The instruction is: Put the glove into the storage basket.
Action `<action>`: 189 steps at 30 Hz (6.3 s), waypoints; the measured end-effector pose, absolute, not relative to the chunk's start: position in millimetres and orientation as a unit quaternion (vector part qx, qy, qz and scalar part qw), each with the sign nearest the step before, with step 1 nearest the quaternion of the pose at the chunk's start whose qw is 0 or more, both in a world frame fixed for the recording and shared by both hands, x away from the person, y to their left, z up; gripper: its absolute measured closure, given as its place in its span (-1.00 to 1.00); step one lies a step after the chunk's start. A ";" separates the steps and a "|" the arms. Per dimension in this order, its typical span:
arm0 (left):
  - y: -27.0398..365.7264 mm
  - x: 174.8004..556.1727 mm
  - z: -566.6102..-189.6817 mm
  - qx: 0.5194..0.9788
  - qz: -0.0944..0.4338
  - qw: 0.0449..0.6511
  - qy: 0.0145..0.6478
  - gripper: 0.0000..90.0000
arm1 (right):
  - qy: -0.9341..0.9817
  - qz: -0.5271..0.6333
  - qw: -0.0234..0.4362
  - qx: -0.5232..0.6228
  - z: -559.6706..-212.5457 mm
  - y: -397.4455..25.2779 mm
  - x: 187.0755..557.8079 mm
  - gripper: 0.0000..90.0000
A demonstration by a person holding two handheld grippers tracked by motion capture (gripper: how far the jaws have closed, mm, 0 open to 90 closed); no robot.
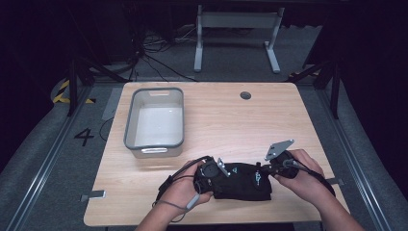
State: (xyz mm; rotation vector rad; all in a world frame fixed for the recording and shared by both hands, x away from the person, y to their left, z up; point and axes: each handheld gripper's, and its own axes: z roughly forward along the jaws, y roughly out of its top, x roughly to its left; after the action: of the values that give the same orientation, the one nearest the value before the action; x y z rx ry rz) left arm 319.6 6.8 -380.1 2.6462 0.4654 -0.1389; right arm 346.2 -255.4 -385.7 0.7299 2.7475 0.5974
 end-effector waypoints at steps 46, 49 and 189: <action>10.5 339.5 -401.9 0.960 -0.058 0.192 0.194 0.96 | 0.930 0.211 0.089 0.287 -396.9 -258.1 352.0 0.91; 11.8 341.8 -404.8 0.959 -0.059 0.193 0.197 0.95 | 0.929 0.212 0.087 0.291 -401.8 -258.9 354.6 0.81; 5.0 358.9 -361.1 0.918 -0.037 0.293 0.265 0.53 | 0.884 0.282 0.074 0.365 -392.7 -320.4 347.4 0.28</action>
State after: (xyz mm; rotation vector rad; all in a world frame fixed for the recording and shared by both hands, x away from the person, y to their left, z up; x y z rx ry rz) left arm 358.9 5.0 -361.1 2.4441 0.7065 -0.0998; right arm 347.4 -320.4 -392.7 1.0967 2.6528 0.8464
